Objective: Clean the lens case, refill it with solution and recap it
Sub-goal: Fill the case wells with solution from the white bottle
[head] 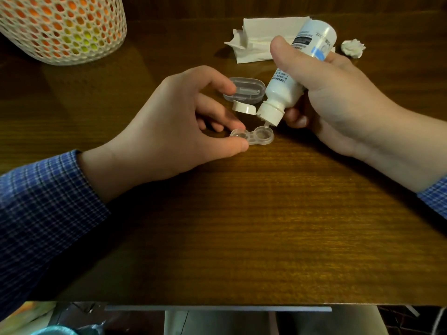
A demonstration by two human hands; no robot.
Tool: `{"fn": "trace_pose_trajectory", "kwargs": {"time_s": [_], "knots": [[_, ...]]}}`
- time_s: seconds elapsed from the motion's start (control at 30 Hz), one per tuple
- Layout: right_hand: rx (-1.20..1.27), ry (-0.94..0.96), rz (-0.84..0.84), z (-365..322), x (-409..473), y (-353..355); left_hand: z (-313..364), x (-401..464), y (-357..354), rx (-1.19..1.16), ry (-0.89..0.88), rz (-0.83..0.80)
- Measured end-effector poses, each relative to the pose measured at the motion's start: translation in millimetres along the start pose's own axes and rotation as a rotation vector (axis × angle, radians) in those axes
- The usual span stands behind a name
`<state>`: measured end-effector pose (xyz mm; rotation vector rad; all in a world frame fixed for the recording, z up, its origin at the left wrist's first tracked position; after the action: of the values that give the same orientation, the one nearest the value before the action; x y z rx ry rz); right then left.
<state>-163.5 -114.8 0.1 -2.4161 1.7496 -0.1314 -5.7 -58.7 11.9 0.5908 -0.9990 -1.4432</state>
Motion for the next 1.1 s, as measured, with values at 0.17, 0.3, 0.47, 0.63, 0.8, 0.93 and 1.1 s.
{"fn": "trace_pose_trajectory", "kwargs": {"time_s": [0.17, 0.3, 0.47, 0.63, 0.8, 0.93, 1.1], "knots": [[0.004, 0.001, -0.003, 0.6, 1.3, 0.6, 0.2, -0.1, -0.2, -0.002, 0.003, -0.003], [0.006, 0.0, 0.0, 0.7, 1.6, 1.6, 0.2, 0.2, 0.2, 0.0, 0.001, 0.001], [-0.001, 0.0, -0.005, 0.4, 1.1, 0.8, 0.3, -0.3, -0.1, 0.009, 0.0, 0.0], [-0.003, -0.003, -0.005, 0.0, 0.0, 0.9, 0.5, 0.1, -0.5, 0.008, 0.003, -0.005], [-0.003, 0.0, -0.015, 0.5, 0.6, 0.3, 1.3, 0.4, 0.7, 0.003, 0.005, -0.002], [-0.01, 0.0, -0.026, 0.0, 0.2, 0.2, 2.2, -0.4, 0.1, 0.004, 0.005, -0.004], [-0.021, -0.004, -0.025, -0.3, -0.2, 0.4, 1.6, -0.4, 0.4, 0.01, 0.008, -0.004]]}}
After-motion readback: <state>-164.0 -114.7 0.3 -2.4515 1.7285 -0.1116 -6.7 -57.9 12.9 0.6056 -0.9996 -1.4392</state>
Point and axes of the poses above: each hand's wrist, its own x-axis towards the middle knuckle, its own y-axis out of the back of the hand, z = x × y, the point moved 8 cm from there along x, towards the middle knuckle, and after that the axes turned 11 degrees about x, right-handed, at the moved point
